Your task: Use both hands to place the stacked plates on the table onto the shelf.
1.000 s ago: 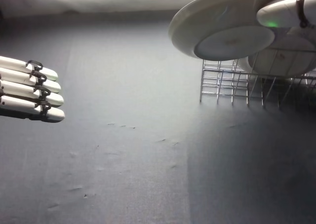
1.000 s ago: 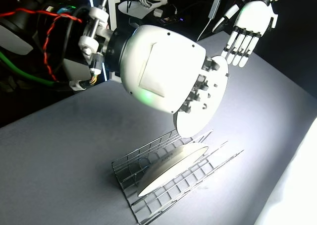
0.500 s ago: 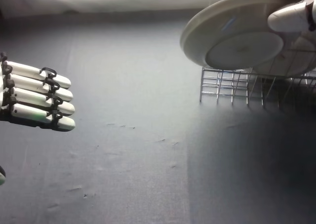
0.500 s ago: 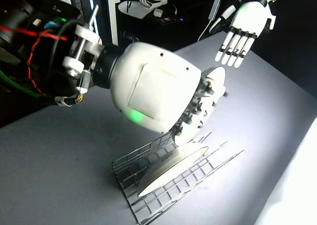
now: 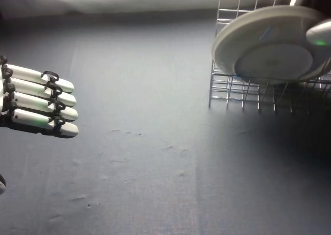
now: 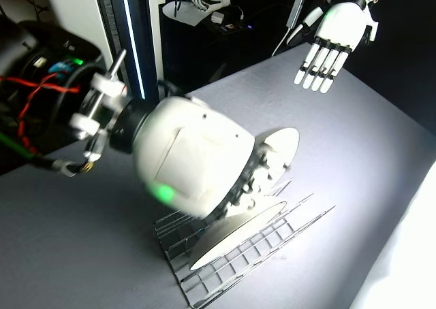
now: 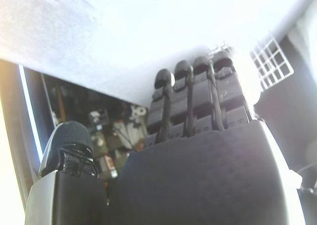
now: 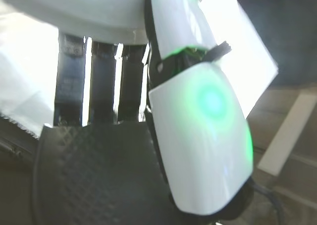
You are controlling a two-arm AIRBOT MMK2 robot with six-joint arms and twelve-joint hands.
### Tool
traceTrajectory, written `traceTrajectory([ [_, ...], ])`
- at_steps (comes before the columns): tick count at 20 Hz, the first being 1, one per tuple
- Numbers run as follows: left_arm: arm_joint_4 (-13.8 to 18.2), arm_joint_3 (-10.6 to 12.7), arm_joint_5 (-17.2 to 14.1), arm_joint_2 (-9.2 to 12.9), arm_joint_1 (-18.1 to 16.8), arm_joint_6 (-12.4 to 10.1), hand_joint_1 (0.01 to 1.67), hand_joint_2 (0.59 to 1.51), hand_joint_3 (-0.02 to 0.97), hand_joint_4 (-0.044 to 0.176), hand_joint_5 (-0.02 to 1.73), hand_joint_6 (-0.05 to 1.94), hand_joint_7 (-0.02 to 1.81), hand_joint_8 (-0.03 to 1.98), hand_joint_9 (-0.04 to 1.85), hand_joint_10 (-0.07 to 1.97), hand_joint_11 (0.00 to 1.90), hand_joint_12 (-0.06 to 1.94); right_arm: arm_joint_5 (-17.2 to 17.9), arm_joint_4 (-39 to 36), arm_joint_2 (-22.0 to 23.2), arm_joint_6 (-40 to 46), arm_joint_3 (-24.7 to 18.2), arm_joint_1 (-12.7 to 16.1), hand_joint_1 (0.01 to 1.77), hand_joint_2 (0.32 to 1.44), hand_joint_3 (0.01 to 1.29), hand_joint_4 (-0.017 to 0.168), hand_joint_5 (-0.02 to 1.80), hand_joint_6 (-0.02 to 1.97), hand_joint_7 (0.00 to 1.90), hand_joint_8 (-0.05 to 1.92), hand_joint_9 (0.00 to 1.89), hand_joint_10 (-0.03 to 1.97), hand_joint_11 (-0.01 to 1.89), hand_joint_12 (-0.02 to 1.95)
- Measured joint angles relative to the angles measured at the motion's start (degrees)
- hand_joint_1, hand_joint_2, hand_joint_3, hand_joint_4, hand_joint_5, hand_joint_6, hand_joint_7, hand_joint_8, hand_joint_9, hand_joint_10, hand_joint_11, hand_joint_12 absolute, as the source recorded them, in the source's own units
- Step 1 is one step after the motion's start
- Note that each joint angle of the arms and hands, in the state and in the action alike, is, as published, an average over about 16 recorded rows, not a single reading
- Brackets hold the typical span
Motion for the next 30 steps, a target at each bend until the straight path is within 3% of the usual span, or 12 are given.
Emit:
traceTrajectory([
  [5,0.0,0.0,0.0,0.0,0.0,0.0,0.02,1.188,0.015,0.007,0.15,0.02,0.12,0.01,0.05,0.02,0.02,0.00,0.9,-7.4,0.1,-0.1,1.1,-1.7,1.36,1.05,0.01,-0.008,0.81,0.89,0.96,0.78,0.94,0.93,0.76,1.09],
  [16,0.1,-0.1,0.0,-0.2,0.0,-0.1,0.01,1.198,0.015,0.007,0.16,0.02,0.13,0.01,0.06,0.02,0.02,0.02,3.4,-17.4,0.1,-0.2,0.3,-2.1,1.19,1.08,0.01,-0.004,0.65,0.27,0.71,0.18,0.68,0.19,0.29,1.09],
  [21,0.1,-0.2,-0.2,-0.3,-0.1,-0.1,0.01,1.204,0.015,0.007,0.16,0.02,0.13,0.01,0.06,0.02,0.03,0.02,5.9,-23.6,0.1,-0.2,-1.4,-1.4,1.04,1.02,0.01,-0.003,0.43,0.03,0.46,0.01,0.43,0.01,0.10,0.80],
  [28,0.0,-0.8,-1.1,-0.6,-1.1,-0.6,0.01,1.209,0.015,0.006,0.17,0.02,0.15,0.01,0.08,0.02,0.04,0.03,13.3,-41.8,0.1,-0.2,-3.3,-0.8,0.73,0.85,0.01,-0.001,0.15,0.02,0.16,0.01,0.16,0.01,0.02,0.32],
  [30,0.1,-1.1,-1.6,-0.7,-1.4,-0.8,0.02,1.210,0.015,0.006,0.22,0.06,0.21,0.08,0.14,0.09,0.09,0.19,16.3,-48.0,0.0,-0.3,-3.4,-0.9,0.61,0.83,0.01,0.000,0.14,0.03,0.15,0.03,0.14,0.02,0.04,0.24],
])
